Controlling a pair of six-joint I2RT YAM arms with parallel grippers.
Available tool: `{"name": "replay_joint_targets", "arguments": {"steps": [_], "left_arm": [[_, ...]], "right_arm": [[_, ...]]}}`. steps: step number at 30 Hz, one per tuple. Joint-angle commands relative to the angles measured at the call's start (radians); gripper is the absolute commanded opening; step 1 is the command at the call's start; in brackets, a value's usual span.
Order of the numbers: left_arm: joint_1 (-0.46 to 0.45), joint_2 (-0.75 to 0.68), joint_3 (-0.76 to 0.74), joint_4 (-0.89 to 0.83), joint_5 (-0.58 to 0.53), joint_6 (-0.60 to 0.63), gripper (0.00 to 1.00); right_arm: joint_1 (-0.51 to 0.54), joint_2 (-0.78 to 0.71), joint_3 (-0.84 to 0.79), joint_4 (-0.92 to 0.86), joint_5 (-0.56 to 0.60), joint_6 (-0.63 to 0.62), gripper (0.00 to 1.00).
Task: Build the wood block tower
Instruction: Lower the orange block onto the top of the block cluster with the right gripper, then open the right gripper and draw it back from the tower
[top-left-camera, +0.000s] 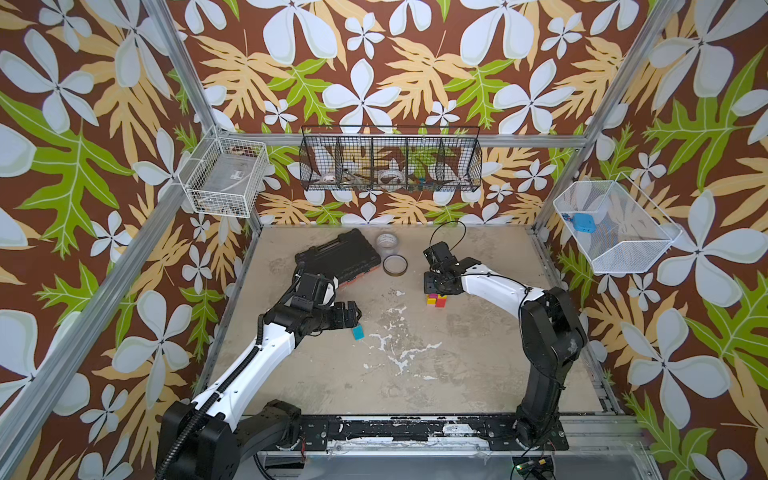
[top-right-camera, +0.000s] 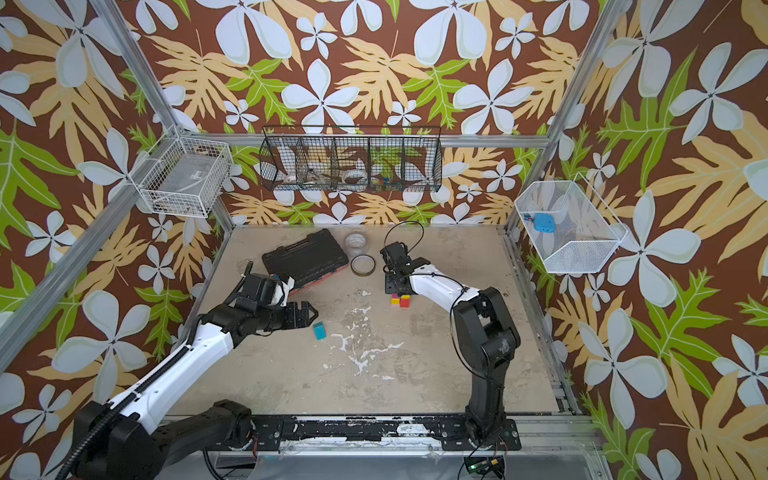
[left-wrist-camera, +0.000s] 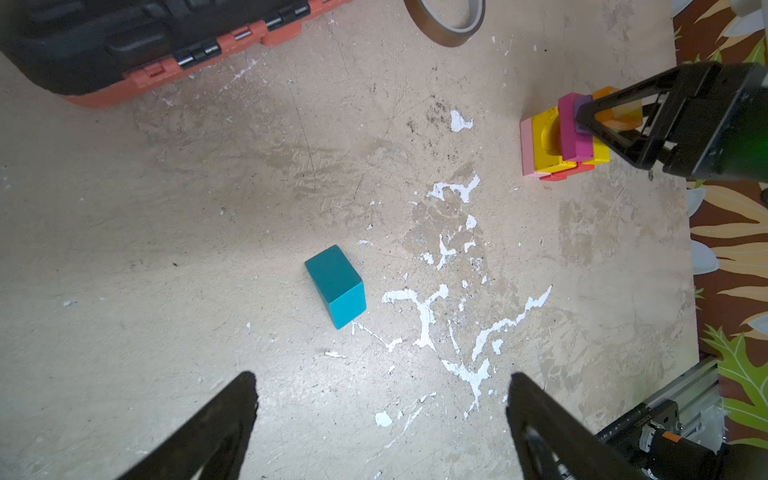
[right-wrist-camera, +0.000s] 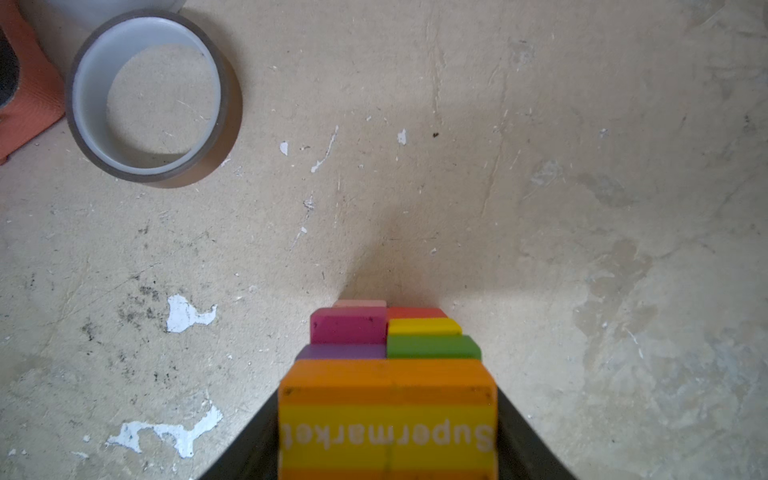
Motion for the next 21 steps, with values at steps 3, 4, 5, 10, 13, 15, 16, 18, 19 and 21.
{"name": "replay_joint_targets", "arguments": {"steps": [3,4,5,10,13,15,16,18,19,21], "left_arm": [[-0.001,-0.001,0.008,-0.003,0.002,0.003,0.95],[-0.001,-0.002,0.008,-0.003,0.002,0.003,0.95],[-0.002,-0.001,0.008,-0.003,0.001,0.004,0.95],[-0.001,-0.001,0.007,-0.003,0.001,0.004,0.95],[-0.001,-0.002,0.008,-0.003,0.003,0.004,0.95],[-0.002,-0.001,0.007,-0.002,0.0,0.005,0.95],[-0.001,-0.002,0.007,-0.002,-0.007,0.003,0.95],[-0.001,-0.007,0.009,-0.005,-0.072,-0.013,0.95],[-0.001,-0.012,0.013,-0.006,-0.107,-0.019,0.95],[-0.002,-0.028,0.044,-0.016,-0.185,-0.027,0.92]], "right_arm": [[0.0,-0.006,0.002,-0.007,-0.002,0.0,0.68],[0.0,-0.009,0.004,-0.007,0.0,0.0,0.69],[0.0,-0.011,0.002,-0.008,0.001,0.0,0.7],[0.0,-0.024,0.0,-0.012,0.006,-0.004,0.76],[0.0,-0.041,-0.008,-0.007,0.007,-0.006,0.78],[0.0,-0.052,-0.009,-0.011,0.011,-0.008,0.79],[0.0,-0.06,-0.01,-0.015,0.014,-0.007,0.8],[0.0,-0.088,-0.012,-0.026,0.024,-0.013,0.81],[0.001,-0.106,-0.013,-0.033,0.028,-0.015,0.81],[0.0,-0.169,-0.032,-0.039,0.036,-0.019,0.82]]}}
